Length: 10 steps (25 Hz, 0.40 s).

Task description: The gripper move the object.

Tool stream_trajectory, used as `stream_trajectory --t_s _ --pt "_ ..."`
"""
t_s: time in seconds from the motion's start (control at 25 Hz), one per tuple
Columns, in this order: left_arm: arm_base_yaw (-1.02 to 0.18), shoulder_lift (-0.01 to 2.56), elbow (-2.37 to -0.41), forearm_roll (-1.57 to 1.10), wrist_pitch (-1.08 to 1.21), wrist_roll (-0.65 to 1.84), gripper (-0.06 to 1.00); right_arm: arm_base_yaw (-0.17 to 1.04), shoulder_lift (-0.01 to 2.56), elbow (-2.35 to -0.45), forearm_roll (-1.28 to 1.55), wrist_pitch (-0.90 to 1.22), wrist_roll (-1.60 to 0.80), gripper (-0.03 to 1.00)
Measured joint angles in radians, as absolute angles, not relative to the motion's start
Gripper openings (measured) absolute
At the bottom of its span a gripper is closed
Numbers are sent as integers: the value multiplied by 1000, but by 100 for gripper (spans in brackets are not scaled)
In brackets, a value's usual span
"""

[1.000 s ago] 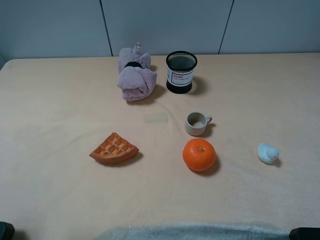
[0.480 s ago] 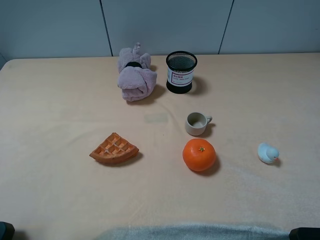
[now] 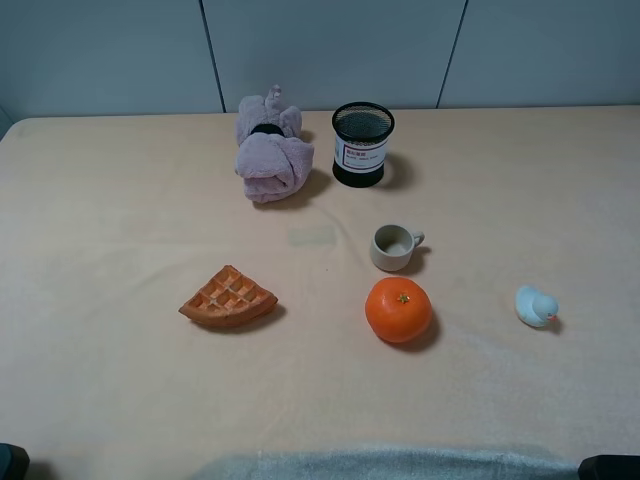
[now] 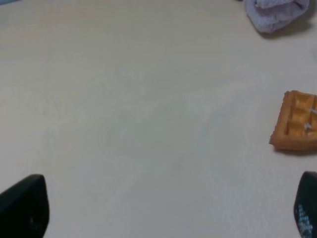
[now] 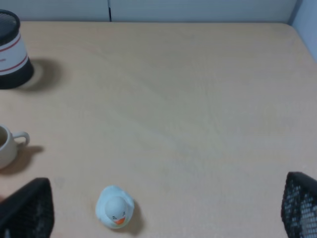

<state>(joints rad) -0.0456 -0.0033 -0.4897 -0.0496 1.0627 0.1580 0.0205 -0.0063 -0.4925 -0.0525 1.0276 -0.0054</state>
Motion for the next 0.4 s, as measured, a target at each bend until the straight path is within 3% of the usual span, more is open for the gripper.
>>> stream_trajectory --t_s 0.4 --pt "-46 -3 -490 -50 1063 159 99 20 -6 -492 -52 1028 -5 69"
